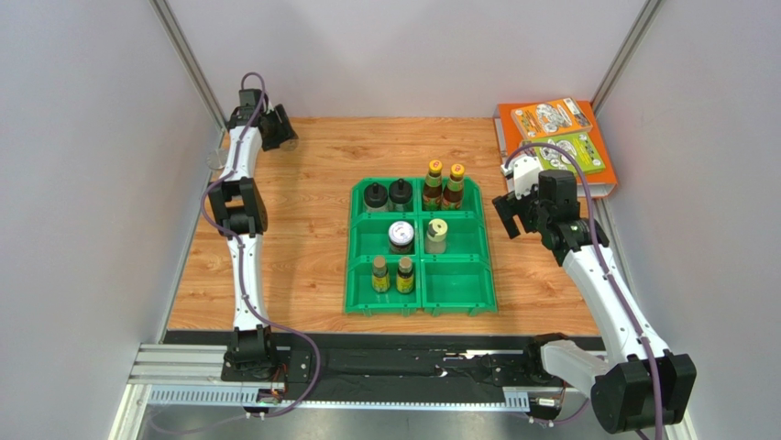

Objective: Organize the condiment bottles
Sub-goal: Move the bottle to the center of the board, then pick up the bottle from the center of the board, then place the bottle in the storage box.

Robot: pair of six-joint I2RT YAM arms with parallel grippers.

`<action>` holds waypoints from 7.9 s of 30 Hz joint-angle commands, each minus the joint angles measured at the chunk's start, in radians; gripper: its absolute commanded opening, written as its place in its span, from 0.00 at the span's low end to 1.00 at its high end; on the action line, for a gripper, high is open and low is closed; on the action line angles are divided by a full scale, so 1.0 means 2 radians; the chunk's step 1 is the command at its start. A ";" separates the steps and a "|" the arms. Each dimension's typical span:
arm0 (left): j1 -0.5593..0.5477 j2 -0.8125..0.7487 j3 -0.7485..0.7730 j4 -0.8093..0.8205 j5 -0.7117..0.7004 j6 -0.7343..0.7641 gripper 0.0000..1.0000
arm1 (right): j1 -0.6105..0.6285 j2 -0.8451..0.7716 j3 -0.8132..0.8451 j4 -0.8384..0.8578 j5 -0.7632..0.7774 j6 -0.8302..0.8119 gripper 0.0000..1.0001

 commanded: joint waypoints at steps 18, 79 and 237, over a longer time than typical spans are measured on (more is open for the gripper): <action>0.006 -0.049 -0.083 -0.023 0.055 0.064 0.40 | 0.010 -0.012 0.020 0.015 -0.001 0.001 0.92; -0.061 -0.446 -0.666 -0.021 0.050 0.723 0.58 | 0.041 -0.016 0.022 0.009 -0.019 0.006 0.93; -0.460 -0.664 -0.603 -0.070 0.092 0.566 0.16 | 0.164 0.181 0.162 0.053 -0.587 0.227 0.00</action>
